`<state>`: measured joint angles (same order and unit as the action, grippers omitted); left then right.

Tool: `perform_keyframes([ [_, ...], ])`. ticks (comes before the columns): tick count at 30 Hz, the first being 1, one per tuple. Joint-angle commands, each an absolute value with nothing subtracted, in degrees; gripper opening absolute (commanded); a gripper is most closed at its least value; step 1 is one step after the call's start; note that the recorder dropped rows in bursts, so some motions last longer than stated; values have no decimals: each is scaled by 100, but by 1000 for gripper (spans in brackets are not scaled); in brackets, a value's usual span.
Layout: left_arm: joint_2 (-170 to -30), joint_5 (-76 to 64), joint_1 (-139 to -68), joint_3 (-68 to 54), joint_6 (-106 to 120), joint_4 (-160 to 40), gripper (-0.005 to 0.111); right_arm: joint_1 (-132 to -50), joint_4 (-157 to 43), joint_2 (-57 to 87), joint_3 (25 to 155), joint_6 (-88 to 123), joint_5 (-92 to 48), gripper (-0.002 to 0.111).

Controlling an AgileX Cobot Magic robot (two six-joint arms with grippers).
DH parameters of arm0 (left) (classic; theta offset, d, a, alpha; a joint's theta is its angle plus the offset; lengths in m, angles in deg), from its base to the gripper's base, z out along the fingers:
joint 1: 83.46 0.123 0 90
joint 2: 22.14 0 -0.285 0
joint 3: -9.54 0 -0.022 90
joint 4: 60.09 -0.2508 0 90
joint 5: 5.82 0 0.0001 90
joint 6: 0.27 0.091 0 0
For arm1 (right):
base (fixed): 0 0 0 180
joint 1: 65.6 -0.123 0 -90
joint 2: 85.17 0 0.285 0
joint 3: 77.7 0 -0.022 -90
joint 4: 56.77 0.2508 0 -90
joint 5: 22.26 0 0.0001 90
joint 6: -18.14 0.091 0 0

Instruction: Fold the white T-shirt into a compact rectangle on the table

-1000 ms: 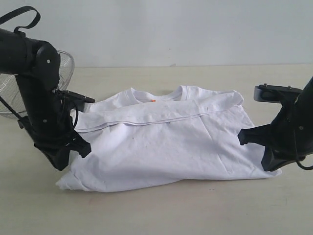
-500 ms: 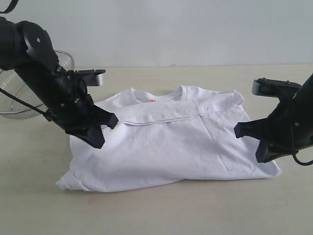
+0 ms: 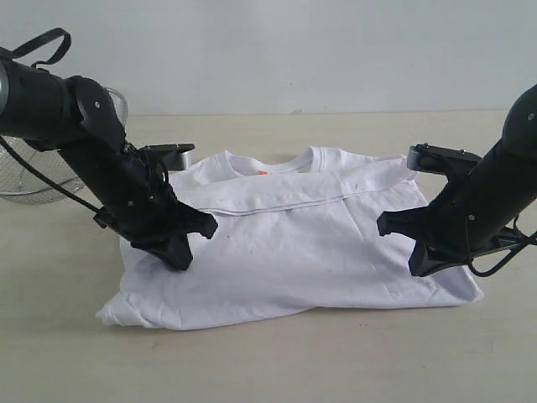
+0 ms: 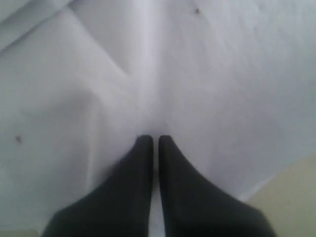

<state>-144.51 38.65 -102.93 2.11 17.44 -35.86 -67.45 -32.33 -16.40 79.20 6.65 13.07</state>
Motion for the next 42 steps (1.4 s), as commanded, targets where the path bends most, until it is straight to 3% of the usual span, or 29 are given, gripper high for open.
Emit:
perform_keyframes([
  [1,-14510,4071,-10332,222,1711,-3983,4,-6738,-3229,-1645,7953,637,1208,0],
  [15,-14522,3689,-10332,-532,1575,-4665,4,-6738,-3228,-1645,7953,688,1265,0],
  [42,-13940,4262,-10332,-544,1897,-4145,4,-7083,-3368,-2114,7953,670,1405,0],
])
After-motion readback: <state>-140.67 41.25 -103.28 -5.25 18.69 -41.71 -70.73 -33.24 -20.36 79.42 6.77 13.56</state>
